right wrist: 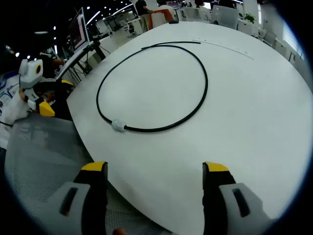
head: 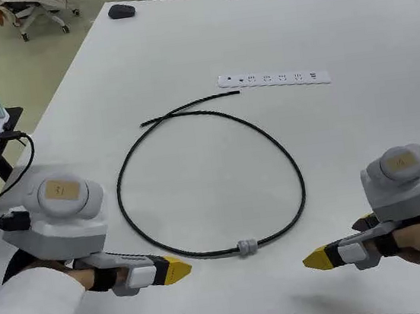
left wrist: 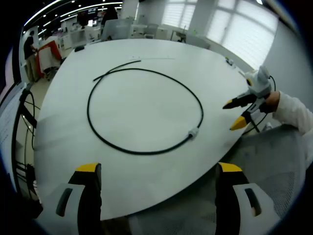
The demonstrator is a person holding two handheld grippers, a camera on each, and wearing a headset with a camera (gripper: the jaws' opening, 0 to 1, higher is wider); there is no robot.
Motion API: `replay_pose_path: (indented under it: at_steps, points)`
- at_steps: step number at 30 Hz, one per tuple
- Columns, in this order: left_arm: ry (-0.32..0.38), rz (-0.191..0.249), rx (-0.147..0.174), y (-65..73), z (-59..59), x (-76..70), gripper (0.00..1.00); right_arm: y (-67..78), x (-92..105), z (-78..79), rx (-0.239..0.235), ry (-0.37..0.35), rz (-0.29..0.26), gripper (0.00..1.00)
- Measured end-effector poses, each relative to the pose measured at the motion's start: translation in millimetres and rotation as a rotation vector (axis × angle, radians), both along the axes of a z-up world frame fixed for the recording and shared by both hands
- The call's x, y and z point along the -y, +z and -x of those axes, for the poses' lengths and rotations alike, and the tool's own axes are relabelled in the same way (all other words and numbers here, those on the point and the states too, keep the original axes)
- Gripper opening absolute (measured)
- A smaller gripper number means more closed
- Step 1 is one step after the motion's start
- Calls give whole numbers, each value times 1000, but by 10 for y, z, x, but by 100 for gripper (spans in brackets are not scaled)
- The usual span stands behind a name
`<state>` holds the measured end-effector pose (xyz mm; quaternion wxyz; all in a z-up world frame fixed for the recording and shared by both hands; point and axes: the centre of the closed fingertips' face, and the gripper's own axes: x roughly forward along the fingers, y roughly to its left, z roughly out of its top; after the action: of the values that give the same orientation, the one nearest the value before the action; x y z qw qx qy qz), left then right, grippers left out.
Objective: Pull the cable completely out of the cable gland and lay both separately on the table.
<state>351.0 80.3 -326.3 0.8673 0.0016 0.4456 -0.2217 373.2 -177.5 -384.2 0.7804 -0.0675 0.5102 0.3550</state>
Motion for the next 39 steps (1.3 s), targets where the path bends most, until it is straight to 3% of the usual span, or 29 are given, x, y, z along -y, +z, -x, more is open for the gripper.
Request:
replay_pose_path:
  at_steps: [39]
  points:
    - [4, 4, -1, 9, 5, -13, 96, -38, 7, 44, -13, 24, 16, 79]
